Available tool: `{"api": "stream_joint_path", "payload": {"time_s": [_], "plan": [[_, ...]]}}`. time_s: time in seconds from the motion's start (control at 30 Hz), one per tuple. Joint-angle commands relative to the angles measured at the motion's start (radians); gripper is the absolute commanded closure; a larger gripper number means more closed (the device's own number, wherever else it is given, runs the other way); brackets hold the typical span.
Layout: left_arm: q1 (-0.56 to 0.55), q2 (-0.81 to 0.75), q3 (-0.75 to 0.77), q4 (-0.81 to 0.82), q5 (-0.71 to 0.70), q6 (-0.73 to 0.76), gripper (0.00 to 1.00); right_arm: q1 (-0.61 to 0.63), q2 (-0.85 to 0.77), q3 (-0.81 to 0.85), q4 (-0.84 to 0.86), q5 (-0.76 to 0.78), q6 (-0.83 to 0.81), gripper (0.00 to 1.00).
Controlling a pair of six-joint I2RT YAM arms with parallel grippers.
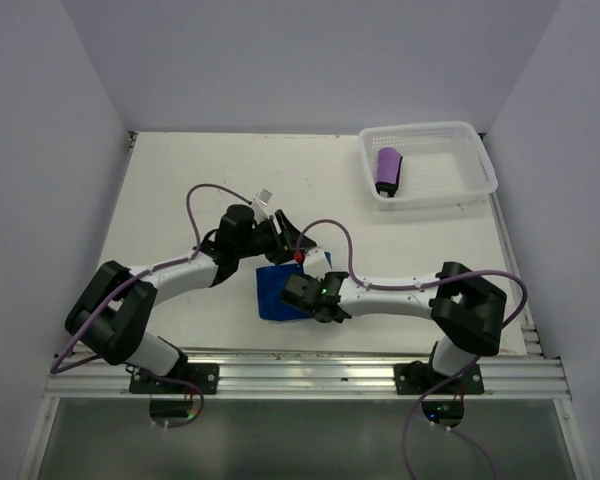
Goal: Roll the towels
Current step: Roll the towel
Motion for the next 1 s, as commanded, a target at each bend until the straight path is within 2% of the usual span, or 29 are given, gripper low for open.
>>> {"api": "stream_joint_path", "payload": {"time_s": [0.0,0.07,0.2,0.37,0.7,0.8,0.97], "plan": [[-0.041,0.010,0.024,-0.036,-0.006,0.030,0.42,-0.006,-0.058,-0.011,0.077,0.033,0.035,1.00],[-0.037,0.003,-0.002,-0.047,-0.043,0.001,0.42,-0.006,-0.077,-0.033,0.093,0.033,0.039,1.00],[-0.021,-0.005,-0.074,0.047,-0.075,-0.097,0.43,-0.006,-0.109,-0.065,0.134,0.033,0.041,1.00],[-0.023,0.003,-0.060,0.094,-0.084,-0.162,0.43,-0.006,-0.141,-0.102,0.173,0.026,0.021,1.00],[-0.050,0.013,0.041,0.006,-0.104,-0.099,0.43,-0.008,-0.112,-0.093,0.188,0.014,0.017,1.00],[-0.066,0.036,0.075,-0.082,-0.124,-0.037,0.44,-0.008,-0.109,-0.085,0.182,0.017,0.015,1.00],[-0.069,0.055,0.070,-0.132,-0.155,0.022,0.44,-0.008,-0.121,-0.090,0.176,0.029,0.018,1.00]]}}
